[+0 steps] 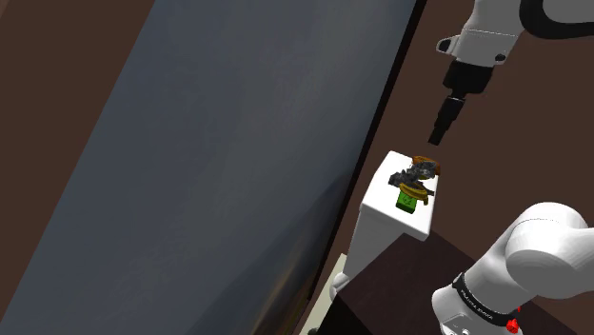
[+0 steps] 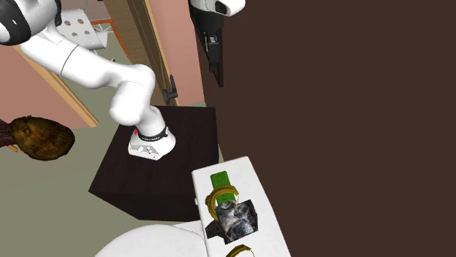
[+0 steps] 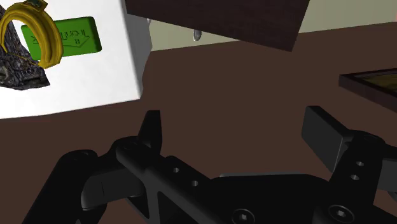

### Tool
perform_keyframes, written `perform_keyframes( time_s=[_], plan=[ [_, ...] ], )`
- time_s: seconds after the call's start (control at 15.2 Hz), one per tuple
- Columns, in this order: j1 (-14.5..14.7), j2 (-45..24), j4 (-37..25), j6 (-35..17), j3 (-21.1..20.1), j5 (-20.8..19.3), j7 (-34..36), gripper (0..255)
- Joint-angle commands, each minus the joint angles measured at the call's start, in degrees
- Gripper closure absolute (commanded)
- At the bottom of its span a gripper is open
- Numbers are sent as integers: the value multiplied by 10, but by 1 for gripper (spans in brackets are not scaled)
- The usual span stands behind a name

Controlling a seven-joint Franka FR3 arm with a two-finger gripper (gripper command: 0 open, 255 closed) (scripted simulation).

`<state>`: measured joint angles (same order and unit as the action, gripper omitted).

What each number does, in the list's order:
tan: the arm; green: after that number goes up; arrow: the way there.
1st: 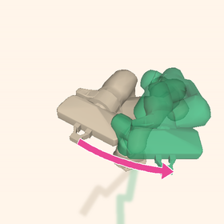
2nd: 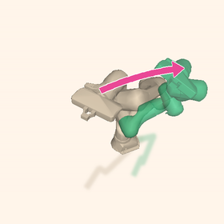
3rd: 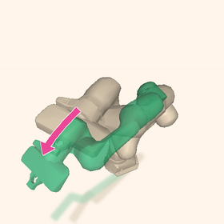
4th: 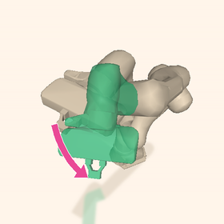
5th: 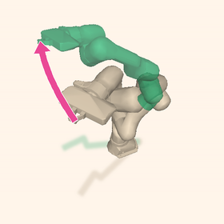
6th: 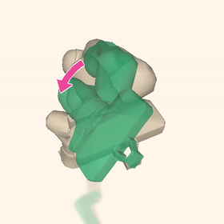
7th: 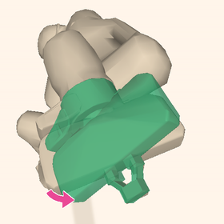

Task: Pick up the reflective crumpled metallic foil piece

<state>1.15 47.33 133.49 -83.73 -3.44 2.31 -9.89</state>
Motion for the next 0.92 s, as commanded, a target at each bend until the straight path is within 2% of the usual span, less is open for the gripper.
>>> perform_keyframes(
  time_s=[0.0, 0.46, 0.86],
  plan=[
    [0, 0, 0, 0, 0, 0, 0, 0],
    [-21, -26, 66, -83, 69, -62, -88, 0],
    [-42, -82, 96, -165, 131, -112, -159, 0]
  ],
)
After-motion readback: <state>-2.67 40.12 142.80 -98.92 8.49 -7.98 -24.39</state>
